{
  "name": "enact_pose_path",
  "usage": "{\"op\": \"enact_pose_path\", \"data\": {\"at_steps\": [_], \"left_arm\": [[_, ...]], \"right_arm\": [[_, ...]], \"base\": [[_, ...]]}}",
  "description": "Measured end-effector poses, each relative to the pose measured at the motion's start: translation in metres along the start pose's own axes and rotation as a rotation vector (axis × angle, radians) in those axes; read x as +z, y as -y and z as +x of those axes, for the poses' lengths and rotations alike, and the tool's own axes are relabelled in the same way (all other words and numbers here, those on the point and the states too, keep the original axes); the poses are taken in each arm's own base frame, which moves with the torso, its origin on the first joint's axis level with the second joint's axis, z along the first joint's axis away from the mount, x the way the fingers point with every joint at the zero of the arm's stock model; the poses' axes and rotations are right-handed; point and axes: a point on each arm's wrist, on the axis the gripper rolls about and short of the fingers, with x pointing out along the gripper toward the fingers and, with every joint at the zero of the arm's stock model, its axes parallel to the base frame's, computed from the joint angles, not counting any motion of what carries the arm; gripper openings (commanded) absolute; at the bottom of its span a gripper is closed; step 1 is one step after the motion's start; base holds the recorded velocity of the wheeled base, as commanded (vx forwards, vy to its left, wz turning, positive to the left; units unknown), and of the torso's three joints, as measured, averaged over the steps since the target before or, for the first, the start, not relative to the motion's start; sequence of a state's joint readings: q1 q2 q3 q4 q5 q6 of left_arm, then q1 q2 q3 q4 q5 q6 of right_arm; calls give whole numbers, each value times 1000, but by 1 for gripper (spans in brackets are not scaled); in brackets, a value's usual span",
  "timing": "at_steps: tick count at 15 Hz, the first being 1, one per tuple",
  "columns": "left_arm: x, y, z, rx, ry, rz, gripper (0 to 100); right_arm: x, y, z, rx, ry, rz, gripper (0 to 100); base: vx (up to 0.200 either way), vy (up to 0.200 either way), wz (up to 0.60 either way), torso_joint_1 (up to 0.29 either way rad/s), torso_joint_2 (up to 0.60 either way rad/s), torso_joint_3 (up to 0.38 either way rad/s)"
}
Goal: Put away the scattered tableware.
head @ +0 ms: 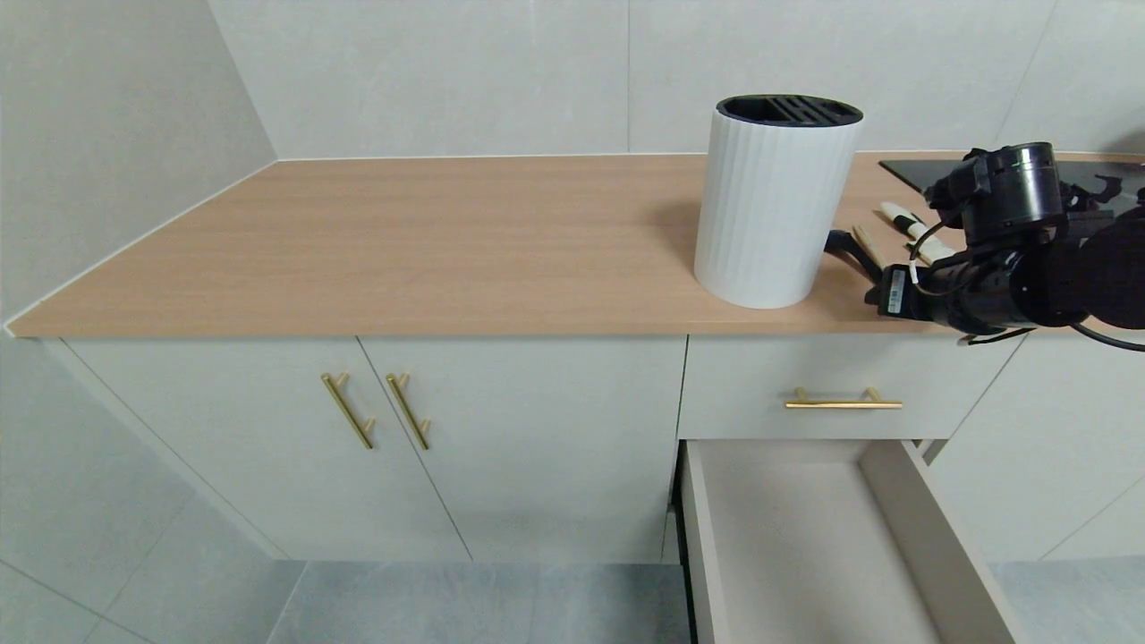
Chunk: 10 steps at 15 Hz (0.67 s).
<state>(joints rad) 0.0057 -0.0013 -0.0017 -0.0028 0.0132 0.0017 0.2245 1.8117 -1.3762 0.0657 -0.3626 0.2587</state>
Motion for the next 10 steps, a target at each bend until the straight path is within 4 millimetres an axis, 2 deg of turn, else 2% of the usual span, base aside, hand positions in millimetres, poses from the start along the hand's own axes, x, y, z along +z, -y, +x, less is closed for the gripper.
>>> {"op": "enact_pose_path", "data": {"at_steps": [5,8,10], "left_arm": [[0,0,0,0,0,0,100],[0,0,0,0,0,0,100],[0,0,0,0,0,0,100]], "right_arm": [[1,0,-1,-1,2,3,0],[4,2,-8,3,19,10,0],[8,6,-21,9,39,19,0]], "base": [[0,0,0,0,0,0],[0,0,0,0,0,0],[0,0,0,0,0,0]]}}
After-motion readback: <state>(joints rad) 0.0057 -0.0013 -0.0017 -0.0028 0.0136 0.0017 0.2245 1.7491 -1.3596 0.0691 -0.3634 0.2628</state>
